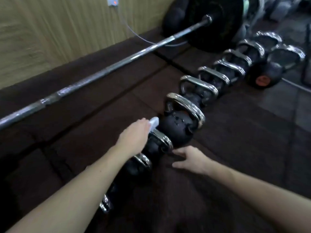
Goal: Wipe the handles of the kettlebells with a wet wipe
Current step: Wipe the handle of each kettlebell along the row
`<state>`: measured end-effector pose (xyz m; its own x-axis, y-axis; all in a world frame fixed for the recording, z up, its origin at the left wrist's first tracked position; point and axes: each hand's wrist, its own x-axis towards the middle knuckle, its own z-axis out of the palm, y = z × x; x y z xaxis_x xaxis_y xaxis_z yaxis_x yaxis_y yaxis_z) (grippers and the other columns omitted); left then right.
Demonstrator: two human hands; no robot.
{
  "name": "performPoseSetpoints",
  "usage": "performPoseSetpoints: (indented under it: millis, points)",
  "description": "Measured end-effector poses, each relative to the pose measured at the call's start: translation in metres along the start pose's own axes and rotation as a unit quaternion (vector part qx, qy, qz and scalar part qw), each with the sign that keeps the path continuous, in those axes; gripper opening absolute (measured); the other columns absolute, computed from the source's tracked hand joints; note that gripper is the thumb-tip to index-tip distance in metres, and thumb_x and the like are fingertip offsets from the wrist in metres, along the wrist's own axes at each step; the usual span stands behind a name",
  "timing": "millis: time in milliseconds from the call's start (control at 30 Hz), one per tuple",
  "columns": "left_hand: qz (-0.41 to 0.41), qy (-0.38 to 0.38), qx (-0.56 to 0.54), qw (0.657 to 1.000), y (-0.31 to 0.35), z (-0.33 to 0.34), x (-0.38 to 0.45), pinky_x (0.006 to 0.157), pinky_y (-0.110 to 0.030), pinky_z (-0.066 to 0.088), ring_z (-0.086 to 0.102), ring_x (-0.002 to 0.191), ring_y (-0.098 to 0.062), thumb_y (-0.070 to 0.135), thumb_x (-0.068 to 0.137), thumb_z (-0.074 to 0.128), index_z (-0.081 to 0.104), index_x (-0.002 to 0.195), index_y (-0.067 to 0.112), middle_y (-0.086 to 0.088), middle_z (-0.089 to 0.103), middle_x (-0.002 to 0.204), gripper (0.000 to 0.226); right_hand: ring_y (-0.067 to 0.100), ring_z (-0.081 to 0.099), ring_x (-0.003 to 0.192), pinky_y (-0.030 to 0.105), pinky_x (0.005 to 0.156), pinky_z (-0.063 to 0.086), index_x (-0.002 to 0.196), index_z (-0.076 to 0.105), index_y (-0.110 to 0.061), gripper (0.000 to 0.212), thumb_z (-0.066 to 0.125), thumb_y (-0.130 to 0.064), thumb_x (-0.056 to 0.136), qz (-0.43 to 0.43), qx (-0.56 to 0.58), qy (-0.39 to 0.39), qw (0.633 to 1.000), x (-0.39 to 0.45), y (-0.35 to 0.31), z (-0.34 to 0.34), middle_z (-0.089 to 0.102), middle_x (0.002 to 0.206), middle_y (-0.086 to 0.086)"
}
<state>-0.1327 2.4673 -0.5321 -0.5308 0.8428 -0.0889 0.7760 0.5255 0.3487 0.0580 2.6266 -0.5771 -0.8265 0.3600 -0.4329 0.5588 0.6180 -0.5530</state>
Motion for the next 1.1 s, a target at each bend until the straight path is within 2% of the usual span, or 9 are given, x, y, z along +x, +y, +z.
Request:
performPoseSetpoints:
  millis: [67, 167, 367, 500, 633, 767, 900, 1000, 1100]
  points:
    - [-0.05, -0.018, -0.041, 0.998, 0.009, -0.027, -0.001, 0.102, -0.051, 0.046, 0.059, 0.119, -0.041, 0.024, 0.112, 0.025, 0.057, 0.11, 0.01, -0.017, 0.062, 0.126, 0.035, -0.002, 0.062, 0.106, 0.0, 0.08, 0.039, 0.133, 0.069, -0.022, 0.053, 0.083, -0.039, 0.084, 0.055, -0.008, -0.035, 0.998, -0.031, 0.018, -0.02, 0.072, 0.12, -0.01]
    - [-0.1, 0.029, -0.086, 0.991, 0.018, -0.062, 0.01, 0.089, -0.05, 0.048, 0.059, 0.096, -0.043, 0.021, 0.11, 0.029, 0.045, 0.081, 0.013, -0.018, 0.062, 0.098, 0.034, 0.007, 0.067, 0.114, 0.013, 0.088, 0.043, 0.132, 0.068, -0.023, 0.057, 0.083, -0.046, 0.082, 0.082, -0.011, 0.017, 0.996, -0.046, 0.051, -0.046, 0.071, 0.121, -0.007]
    - [-0.14, 0.12, -0.237, 0.954, 0.05, -0.055, 0.084, 0.073, -0.038, 0.034, 0.049, 0.081, -0.025, 0.024, 0.11, 0.034, 0.043, 0.067, 0.018, 0.002, 0.051, 0.072, 0.044, 0.006, 0.04, 0.145, 0.019, 0.116, 0.031, 0.161, 0.027, -0.024, 0.121, 0.091, -0.059, 0.063, 0.019, 0.093, 0.106, 0.99, 0.006, 0.103, -0.078, 0.04, 0.16, -0.009]
    - [-0.148, 0.094, -0.269, 0.947, 0.081, -0.018, 0.122, 0.096, -0.034, 0.042, 0.059, 0.11, -0.023, 0.027, 0.111, 0.031, 0.066, 0.097, 0.015, -0.002, 0.071, 0.111, 0.039, 0.002, 0.019, 0.154, 0.022, 0.123, 0.02, 0.165, 0.013, -0.029, 0.144, 0.098, -0.055, 0.053, -0.056, 0.144, 0.073, 0.985, 0.051, 0.101, -0.088, 0.02, 0.167, -0.015]
    - [-0.11, 0.126, -0.345, 0.924, 0.099, 0.005, 0.121, 0.12, -0.033, 0.035, 0.053, 0.127, 0.0, 0.039, 0.112, 0.029, 0.063, 0.134, 0.033, 0.021, 0.063, 0.132, 0.041, 0.003, 0.01, 0.159, 0.041, 0.131, 0.019, 0.165, 0.013, -0.032, 0.153, 0.101, -0.06, 0.043, -0.123, 0.173, 0.019, 0.977, 0.095, 0.109, -0.069, 0.016, 0.173, -0.008]
    - [0.071, 0.143, -0.07, 0.985, 0.108, 0.018, 0.103, 0.129, -0.039, 0.017, 0.025, 0.156, -0.012, 0.03, 0.114, 0.021, 0.048, 0.152, 0.028, 0.011, 0.052, 0.149, 0.046, -0.002, 0.011, 0.157, 0.032, 0.129, 0.021, 0.163, 0.026, -0.031, 0.136, 0.103, -0.035, 0.05, -0.164, 0.161, 0.056, 0.972, 0.107, 0.115, -0.066, 0.021, 0.171, -0.009]
    - [0.19, 0.114, 0.129, 0.967, 0.117, 0.039, 0.086, 0.126, -0.05, 0.025, 0.021, 0.159, -0.029, 0.032, 0.111, 0.033, 0.047, 0.153, 0.015, -0.005, 0.045, 0.159, 0.048, 0.004, 0.036, 0.149, 0.039, 0.121, 0.039, 0.155, 0.039, -0.035, 0.122, 0.102, -0.033, 0.05, -0.185, 0.182, 0.082, 0.962, 0.11, 0.118, -0.062, 0.041, 0.159, -0.015]
    - [0.236, 0.116, 0.201, 0.944, 0.111, 0.038, 0.084, 0.126, -0.05, 0.028, 0.034, 0.154, -0.033, 0.037, 0.108, 0.043, 0.05, 0.151, 0.012, -0.008, 0.049, 0.156, 0.05, 0.007, 0.04, 0.148, 0.041, 0.118, 0.042, 0.153, 0.039, -0.041, 0.12, 0.102, -0.037, 0.051, -0.183, 0.188, 0.078, 0.962, 0.108, 0.117, -0.064, 0.043, 0.157, -0.017]
    - [0.209, 0.116, 0.148, 0.96, 0.105, 0.018, 0.1, 0.126, -0.046, 0.026, 0.043, 0.146, -0.027, 0.041, 0.109, 0.035, 0.057, 0.144, 0.017, -0.002, 0.057, 0.142, 0.047, 0.005, 0.031, 0.153, 0.039, 0.123, 0.035, 0.156, 0.033, -0.041, 0.127, 0.103, -0.036, 0.05, -0.188, 0.178, 0.087, 0.962, 0.108, 0.118, -0.063, 0.036, 0.163, -0.013]
